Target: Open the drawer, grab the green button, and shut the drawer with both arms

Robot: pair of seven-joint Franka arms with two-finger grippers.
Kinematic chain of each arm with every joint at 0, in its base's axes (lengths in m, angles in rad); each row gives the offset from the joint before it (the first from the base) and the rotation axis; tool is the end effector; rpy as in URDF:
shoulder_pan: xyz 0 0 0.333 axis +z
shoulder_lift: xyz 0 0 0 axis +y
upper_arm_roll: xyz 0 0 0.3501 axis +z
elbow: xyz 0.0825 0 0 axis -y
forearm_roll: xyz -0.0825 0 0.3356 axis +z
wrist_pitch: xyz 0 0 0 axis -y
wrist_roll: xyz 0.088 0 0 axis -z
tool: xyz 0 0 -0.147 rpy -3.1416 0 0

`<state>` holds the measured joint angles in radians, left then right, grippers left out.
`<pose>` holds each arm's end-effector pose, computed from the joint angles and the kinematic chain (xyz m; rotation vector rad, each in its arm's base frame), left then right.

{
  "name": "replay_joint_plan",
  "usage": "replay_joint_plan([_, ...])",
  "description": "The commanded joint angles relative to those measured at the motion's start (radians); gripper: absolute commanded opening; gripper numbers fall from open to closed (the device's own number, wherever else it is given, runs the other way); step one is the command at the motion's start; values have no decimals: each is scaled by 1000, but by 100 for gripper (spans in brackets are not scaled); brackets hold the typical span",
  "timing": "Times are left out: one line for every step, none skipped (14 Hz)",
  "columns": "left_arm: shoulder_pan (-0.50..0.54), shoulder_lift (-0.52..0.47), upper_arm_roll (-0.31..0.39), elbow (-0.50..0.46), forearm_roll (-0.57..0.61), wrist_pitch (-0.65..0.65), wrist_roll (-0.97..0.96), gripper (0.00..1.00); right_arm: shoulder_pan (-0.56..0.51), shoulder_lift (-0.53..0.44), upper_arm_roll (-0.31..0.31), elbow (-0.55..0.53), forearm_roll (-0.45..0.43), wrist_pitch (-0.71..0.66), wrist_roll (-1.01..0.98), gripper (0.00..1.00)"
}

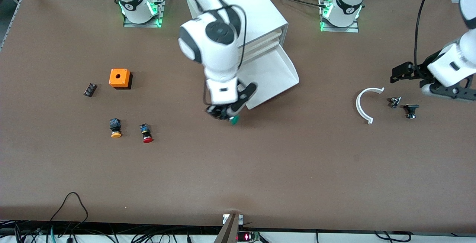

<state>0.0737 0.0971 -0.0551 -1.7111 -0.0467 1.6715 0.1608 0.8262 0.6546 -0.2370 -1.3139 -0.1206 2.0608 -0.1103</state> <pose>0.5288 0.0045 0.5173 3.0646 -0.2063 -0.2021 0.5819 0.4255 0.3798 2.6810 1.1433 0.2409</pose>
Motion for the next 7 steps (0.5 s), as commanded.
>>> replay_joint_plan([-24,120,-14,22,-51,48,-62,100,-48,-40,-64,-216,9,85,146,12])
replay_joint_plan([-38,153,-22,7,-65,104,-137,100,-82,-36,-64,-258,15,123,206,12])
replay_joint_plan([-63,189,-49,-13,-65,163,-217,100,-94,-33,-62,-289,15,152,252,12])
replay_joint_plan([-81,232,-73,-22,-64,218,-300,100,-107,-32,-62,-313,16,162,283,12])
replay_joint_plan([-110,268,-86,-39,-64,273,-372,100,-113,-32,-62,-329,31,171,302,12])
replay_joint_plan([-148,297,-89,-66,-62,347,-435,100,-117,-26,-62,-347,59,182,319,12])
replay_joint_plan([-179,324,-98,-105,-61,431,-492,100,-140,-18,-62,-367,77,209,323,12])
